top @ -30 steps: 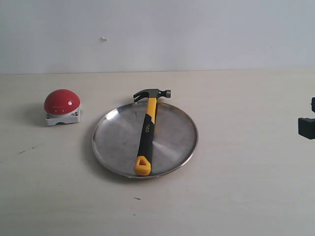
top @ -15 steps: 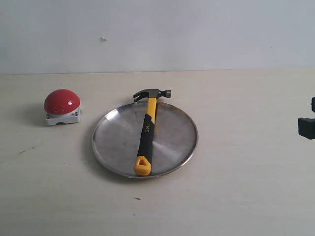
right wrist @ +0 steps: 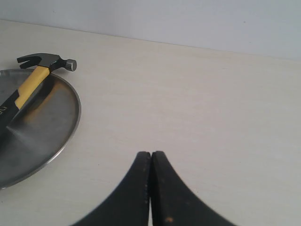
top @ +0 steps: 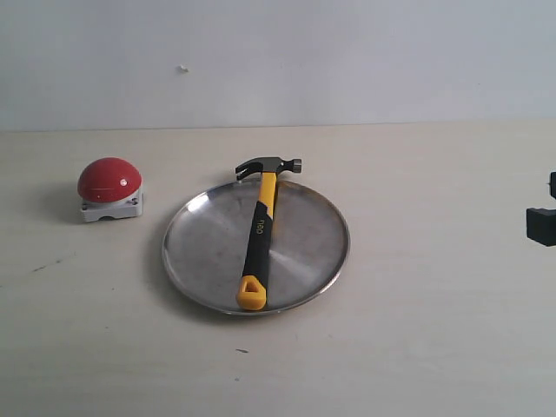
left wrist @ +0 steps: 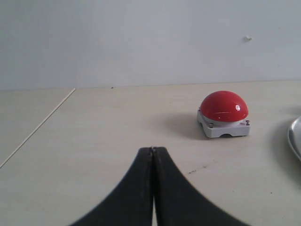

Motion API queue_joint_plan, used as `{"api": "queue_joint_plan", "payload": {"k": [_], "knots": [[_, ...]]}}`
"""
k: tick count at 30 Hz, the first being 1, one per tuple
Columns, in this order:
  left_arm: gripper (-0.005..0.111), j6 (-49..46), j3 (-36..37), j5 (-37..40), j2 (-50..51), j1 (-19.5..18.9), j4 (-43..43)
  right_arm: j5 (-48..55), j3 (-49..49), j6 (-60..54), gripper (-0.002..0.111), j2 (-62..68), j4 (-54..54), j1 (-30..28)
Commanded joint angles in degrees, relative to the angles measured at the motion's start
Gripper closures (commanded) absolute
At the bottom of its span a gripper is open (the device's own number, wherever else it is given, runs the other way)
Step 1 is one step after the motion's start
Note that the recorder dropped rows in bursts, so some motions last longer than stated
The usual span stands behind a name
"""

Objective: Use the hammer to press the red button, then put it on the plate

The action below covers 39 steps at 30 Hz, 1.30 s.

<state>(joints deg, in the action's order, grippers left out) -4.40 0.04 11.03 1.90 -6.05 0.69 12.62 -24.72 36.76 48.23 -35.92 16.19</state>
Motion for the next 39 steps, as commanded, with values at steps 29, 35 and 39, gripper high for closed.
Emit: {"api": "queue_joint_plan", "payload": {"k": [29,35,39], "knots": [[0.107,0.0,0.0,0.0,-0.3,-0.2,0.0,1.1,5.0,4.2,0.108,-45.6,1.5,-7.5],[0.107,0.0,0.0,0.0,-0.3,-0.2,0.0,-4.5,14.3,-16.9,0.108,-45.6,22.9,-8.8],[0.107,0.0,0.0,0.0,-0.3,-0.2,0.0,-5.9,18.8,-19.0,0.108,-45.7,26.5,-14.8]]}}
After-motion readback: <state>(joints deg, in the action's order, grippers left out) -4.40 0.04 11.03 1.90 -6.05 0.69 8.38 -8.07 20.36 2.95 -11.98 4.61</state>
